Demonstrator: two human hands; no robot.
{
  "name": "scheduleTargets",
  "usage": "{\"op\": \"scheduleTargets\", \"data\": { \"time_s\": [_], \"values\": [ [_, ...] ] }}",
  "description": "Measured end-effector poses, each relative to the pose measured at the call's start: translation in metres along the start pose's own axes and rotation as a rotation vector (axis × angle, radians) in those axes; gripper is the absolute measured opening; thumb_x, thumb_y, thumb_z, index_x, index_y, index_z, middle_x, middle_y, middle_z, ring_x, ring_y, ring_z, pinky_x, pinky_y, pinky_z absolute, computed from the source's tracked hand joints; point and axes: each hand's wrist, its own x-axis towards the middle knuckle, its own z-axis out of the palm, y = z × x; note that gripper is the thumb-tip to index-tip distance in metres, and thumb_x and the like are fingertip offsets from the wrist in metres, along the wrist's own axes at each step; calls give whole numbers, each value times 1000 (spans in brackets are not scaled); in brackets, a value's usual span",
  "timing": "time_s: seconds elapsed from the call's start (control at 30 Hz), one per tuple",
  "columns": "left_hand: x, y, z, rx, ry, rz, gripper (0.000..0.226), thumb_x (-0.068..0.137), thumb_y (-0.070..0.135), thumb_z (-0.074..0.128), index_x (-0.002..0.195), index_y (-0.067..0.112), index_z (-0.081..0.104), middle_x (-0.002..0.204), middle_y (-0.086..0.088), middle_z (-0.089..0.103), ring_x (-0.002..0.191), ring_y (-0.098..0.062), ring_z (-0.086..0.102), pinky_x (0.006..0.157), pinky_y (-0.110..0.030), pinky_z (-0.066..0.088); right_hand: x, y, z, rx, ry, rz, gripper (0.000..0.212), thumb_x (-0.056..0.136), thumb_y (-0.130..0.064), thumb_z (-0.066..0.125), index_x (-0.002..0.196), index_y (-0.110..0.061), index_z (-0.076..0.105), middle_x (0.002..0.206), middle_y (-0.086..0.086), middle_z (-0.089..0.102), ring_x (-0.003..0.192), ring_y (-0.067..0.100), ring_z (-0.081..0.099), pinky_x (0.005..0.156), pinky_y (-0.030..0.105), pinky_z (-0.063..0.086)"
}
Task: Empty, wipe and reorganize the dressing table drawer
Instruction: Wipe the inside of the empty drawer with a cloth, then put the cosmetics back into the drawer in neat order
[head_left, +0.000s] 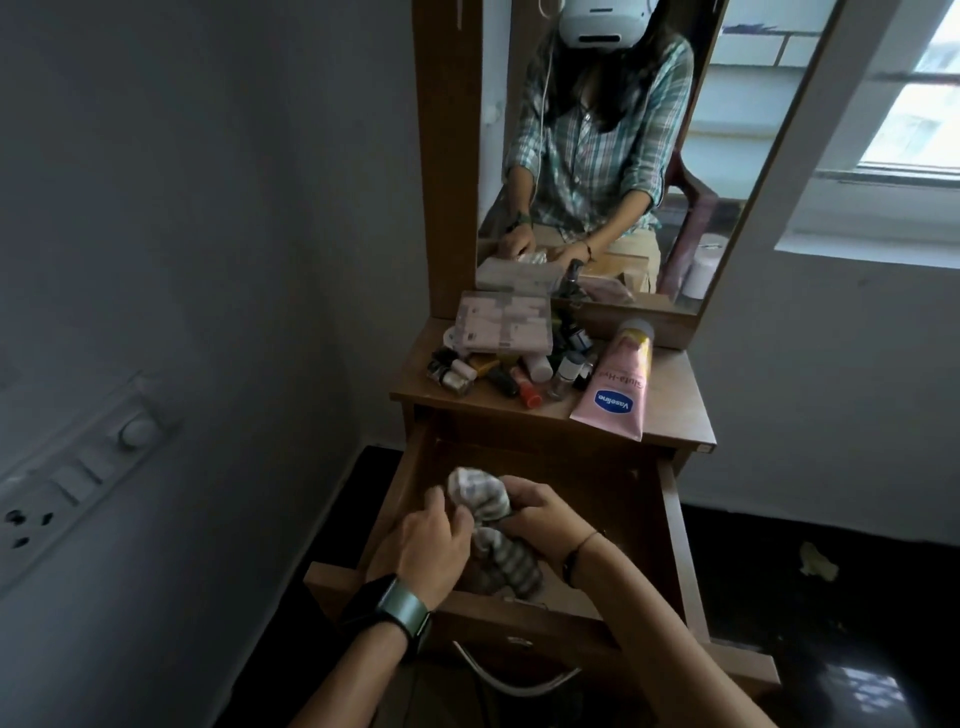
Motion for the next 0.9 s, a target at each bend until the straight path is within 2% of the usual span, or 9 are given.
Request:
{"op": "scheduleTargets", "data": {
  "time_s": [0.07, 0.17, 0.27, 0.4, 0.47, 0.6, 0.7, 0.77, 0.9],
  "values": [
    [-7, 6, -5, -117, -57, 45, 30, 96, 34, 41, 107, 10, 56, 79, -4, 63, 81, -23, 62, 65, -29, 41, -16, -4, -7, -4, 65, -72, 34, 83, -4, 61, 110, -25, 59, 105, 1, 65, 101, 19, 63, 90, 37, 54],
    [-18, 36, -9, -483, -129, 66, 19, 93, 38, 45, 91, 31, 62, 94, 0, 70, 86, -11, 64, 81, -29, 54, -42, -10, -16, -92, 211, -173, 47, 85, -7, 59, 125, -29, 48, 113, -6, 57, 103, 11, 57, 86, 26, 53],
    [-21, 81, -1, -911, -370, 23, 20, 97, 24, 42, 92, 30, 61, 95, 5, 67, 85, -2, 62, 66, -8, 51, -67, -11, -25, -323, 486, -281, 60, 86, -10, 55, 138, -33, 34, 114, -14, 47, 105, 8, 48, 82, 11, 38],
    [-8, 137, 23, -1288, -667, 4, 42, 83, 42, 56, 117, 19, 63, 121, -5, 66, 116, -17, 60, 102, -30, 43, -86, -8, -50, -577, 757, -349, 72, 88, -29, 47, 150, -23, 9, 154, -10, 14, 140, 11, 16, 112, 18, 16],
    [-1, 161, 33, -1405, -750, -23, 53, 80, 41, 61, 126, 15, 57, 128, -8, 61, 122, -20, 56, 110, -36, 36, -87, -7, -70, -619, 817, -349, 78, 83, -36, 41, 149, -16, 5, 157, -1, 2, 145, 14, 1, 117, 23, 6],
    [15, 201, 38, -1552, -848, -9, 62, 80, 45, 53, 131, 10, 50, 117, -7, 62, 109, -17, 57, 101, -30, 40, -77, -17, -118, -515, 1014, -329, 73, 81, -27, 37, 148, -7, 13, 156, 16, 12, 145, 24, 15, 113, 39, 29],
    [23, 213, 39, -1607, -771, -94, 58, 86, 45, 40, 131, 9, 48, 111, -8, 60, 100, -17, 56, 89, -29, 43, -50, -32, -155, -457, 1178, -313, 62, 91, -22, 32, 147, -3, 14, 156, 20, 13, 144, 30, 18, 114, 37, 25],
    [25, 209, 41, -1581, -711, -107, 51, 88, 42, 41, 126, 10, 51, 117, -8, 57, 102, -18, 54, 89, -29, 41, -24, -39, -172, -486, 1113, -201, 62, 96, -24, 36, 149, -6, 9, 157, 17, 6, 146, 28, 8, 117, 40, 16],
    [26, 184, 43, -1469, -627, -171, 47, 74, 34, 52, 116, 13, 54, 133, -12, 51, 122, -21, 49, 106, -32, 34, 24, -24, -179, -759, 695, 189, 58, 95, -40, 24, 148, -17, 15, 159, 4, 4, 146, 23, 2, 114, 56, 12]
  ]
}}
